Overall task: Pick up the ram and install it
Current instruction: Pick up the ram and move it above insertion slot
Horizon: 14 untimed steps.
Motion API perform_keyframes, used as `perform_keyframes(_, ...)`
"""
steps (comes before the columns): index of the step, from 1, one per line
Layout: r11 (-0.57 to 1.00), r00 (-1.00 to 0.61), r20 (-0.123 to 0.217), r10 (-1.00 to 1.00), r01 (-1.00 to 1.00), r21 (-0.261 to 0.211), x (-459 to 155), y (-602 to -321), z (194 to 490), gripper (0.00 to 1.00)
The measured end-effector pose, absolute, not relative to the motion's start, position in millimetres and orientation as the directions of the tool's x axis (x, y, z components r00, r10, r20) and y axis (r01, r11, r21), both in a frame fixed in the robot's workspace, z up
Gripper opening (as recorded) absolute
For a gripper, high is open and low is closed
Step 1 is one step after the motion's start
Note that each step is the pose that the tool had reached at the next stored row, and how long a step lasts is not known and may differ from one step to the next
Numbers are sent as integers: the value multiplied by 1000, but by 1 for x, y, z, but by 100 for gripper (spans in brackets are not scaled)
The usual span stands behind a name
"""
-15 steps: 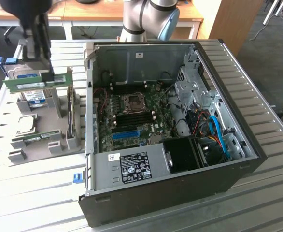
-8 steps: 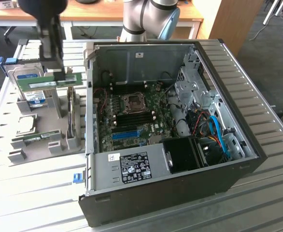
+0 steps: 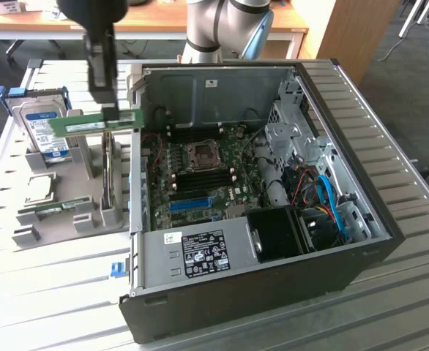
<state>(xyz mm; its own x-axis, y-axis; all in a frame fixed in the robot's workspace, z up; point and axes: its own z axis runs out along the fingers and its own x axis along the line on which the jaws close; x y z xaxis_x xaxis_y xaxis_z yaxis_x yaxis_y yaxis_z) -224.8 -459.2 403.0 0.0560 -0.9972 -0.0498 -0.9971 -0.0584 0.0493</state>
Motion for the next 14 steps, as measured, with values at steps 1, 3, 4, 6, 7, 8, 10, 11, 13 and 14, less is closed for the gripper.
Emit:
perform_keyframes(1, -58, 56, -50, -997, -997, 49, -221, -459, 403, 12)
perform_keyframes(3, -58, 56, -50, -997, -997, 50, -214, -459, 403, 12)
perform_keyframes(4, -58, 56, -50, -997, -997, 50, -210, -459, 403, 12)
perform_keyframes(6, -58, 56, -50, -997, -997, 49, -203, -459, 403, 12)
perform_keyframes(7, -58, 56, -50, -997, -997, 49, -200, -459, 403, 12)
perform_keyframes(8, -58, 56, -50, -997, -997, 50, -196, -459, 403, 12)
perform_keyframes(10, -58, 56, -50, -997, -997, 50, -189, -459, 403, 12)
perform_keyframes(11, -58, 56, -50, -997, -997, 50, -186, -459, 403, 12)
perform_keyframes(13, -58, 56, -50, -997, -997, 50, -178, -459, 403, 12)
perform_keyframes(14, -58, 56, -50, -997, -997, 50, -174, -459, 403, 12)
